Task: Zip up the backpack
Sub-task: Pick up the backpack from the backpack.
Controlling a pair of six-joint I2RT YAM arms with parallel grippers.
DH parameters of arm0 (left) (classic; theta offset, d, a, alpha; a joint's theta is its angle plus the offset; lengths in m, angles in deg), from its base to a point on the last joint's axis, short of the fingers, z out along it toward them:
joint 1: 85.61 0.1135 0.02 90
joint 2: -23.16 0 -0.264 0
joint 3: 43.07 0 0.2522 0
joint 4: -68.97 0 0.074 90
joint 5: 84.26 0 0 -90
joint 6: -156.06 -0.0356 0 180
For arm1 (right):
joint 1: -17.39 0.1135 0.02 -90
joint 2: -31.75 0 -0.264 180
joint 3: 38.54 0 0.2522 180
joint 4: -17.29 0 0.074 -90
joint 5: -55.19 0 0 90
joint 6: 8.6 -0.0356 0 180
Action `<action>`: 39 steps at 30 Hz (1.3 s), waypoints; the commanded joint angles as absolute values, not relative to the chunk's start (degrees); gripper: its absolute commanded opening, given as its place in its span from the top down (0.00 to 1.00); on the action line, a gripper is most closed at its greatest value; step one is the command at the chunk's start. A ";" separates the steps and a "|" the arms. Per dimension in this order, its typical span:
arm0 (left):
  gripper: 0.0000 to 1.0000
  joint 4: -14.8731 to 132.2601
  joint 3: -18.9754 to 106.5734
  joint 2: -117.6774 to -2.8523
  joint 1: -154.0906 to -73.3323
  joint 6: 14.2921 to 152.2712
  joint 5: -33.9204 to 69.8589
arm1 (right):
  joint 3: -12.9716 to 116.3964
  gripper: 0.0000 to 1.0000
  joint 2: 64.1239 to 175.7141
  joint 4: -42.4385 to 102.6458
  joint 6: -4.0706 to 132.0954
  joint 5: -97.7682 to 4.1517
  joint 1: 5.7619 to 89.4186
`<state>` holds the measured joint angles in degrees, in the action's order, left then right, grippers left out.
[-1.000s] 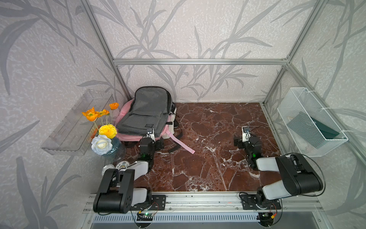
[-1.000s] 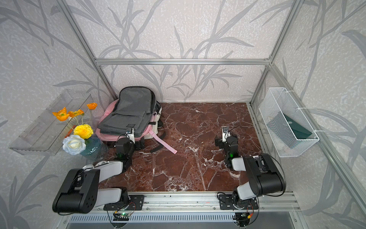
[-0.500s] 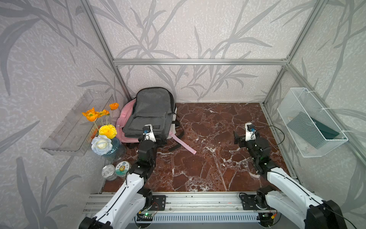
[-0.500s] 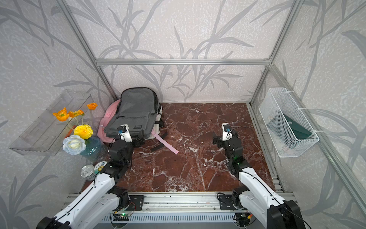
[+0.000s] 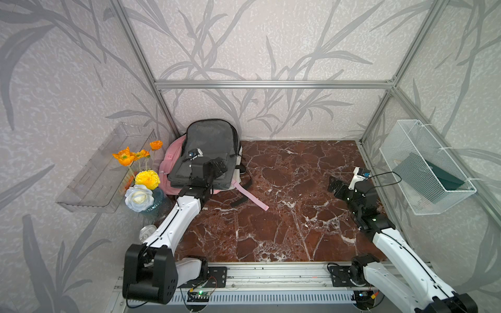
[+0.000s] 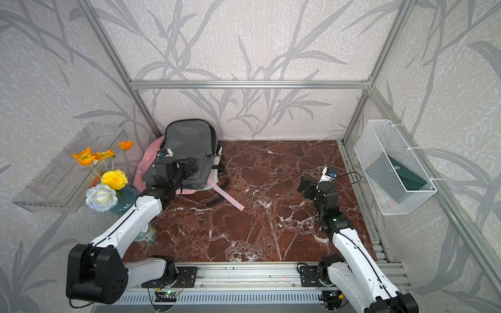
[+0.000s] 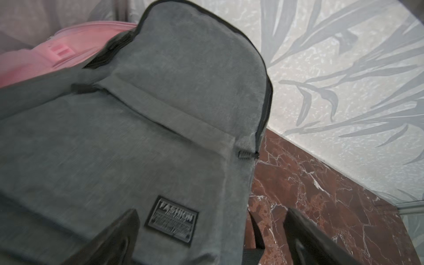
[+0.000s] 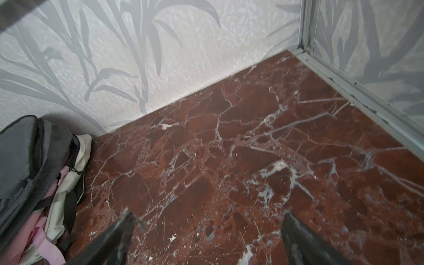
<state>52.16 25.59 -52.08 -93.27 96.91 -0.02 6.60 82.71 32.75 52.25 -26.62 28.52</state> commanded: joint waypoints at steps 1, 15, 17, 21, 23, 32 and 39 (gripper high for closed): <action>0.01 40.77 34.82 -58.48 -96.59 91.71 -0.50 | 9.67 0.01 86.31 38.56 51.51 -30.35 28.46; 0.17 17.48 70.65 -88.84 -105.23 80.79 -20.09 | 12.02 0.00 91.60 39.02 53.13 -35.35 28.92; 0.24 13.88 75.56 -92.95 -105.30 81.18 -23.38 | 13.31 0.01 91.86 39.93 54.04 -35.71 29.86; 0.36 7.71 84.10 -100.18 -105.56 81.02 -26.09 | 14.58 0.02 92.30 40.21 55.05 -35.34 32.41; 0.39 5.98 87.27 -103.39 -105.67 80.74 -25.84 | 15.10 0.02 92.56 40.37 55.11 -35.16 33.43; 0.53 3.12 93.68 -110.28 -105.74 82.67 -24.87 | 16.48 0.02 92.91 40.68 55.23 -34.90 34.72; 0.84 0.12 100.29 -113.54 -105.99 81.29 -24.52 | 16.62 0.02 93.06 41.41 55.63 -34.50 34.86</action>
